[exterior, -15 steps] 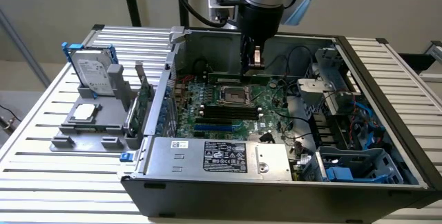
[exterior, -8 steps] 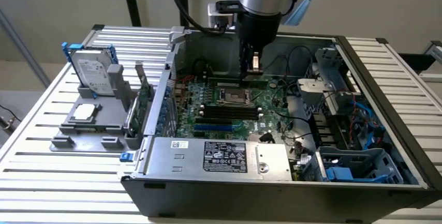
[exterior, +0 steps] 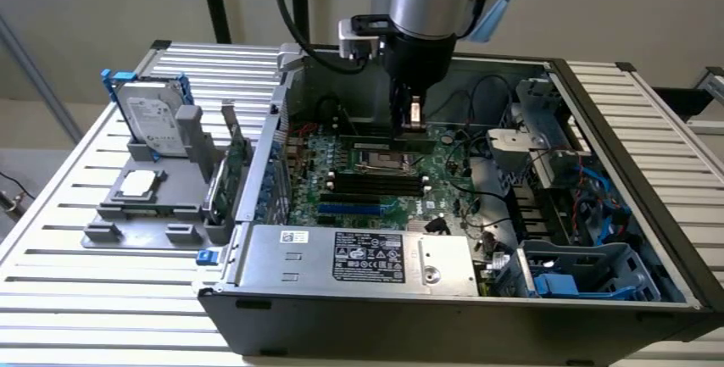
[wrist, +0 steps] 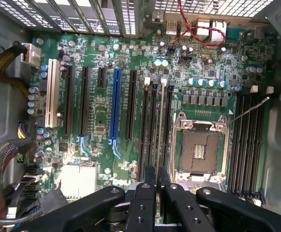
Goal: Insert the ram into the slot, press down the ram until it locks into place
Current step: 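Insert the ram into the slot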
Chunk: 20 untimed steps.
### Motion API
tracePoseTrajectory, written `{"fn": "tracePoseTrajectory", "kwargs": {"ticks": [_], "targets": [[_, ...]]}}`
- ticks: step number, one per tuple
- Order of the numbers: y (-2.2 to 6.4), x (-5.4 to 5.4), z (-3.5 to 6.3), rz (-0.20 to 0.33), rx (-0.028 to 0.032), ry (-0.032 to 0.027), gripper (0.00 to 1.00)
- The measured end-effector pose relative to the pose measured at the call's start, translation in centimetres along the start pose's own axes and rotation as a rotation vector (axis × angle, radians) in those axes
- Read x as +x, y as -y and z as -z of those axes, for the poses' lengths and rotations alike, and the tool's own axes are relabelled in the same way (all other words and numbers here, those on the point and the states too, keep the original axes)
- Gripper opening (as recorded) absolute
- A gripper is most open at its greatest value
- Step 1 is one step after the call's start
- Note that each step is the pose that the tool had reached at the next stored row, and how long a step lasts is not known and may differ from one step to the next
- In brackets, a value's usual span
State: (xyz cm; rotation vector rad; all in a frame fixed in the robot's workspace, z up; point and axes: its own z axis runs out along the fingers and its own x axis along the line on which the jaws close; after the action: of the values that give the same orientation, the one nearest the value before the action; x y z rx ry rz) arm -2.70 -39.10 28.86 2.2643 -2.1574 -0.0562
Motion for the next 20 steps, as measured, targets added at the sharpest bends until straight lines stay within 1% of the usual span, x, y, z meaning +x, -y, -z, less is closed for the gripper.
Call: {"fn": "tracePoseTrajectory", "kwargs": {"ticks": [20], "targets": [[-0.2,0.2,-3.65,0.0,0.0,-0.0002,0.14]]}}
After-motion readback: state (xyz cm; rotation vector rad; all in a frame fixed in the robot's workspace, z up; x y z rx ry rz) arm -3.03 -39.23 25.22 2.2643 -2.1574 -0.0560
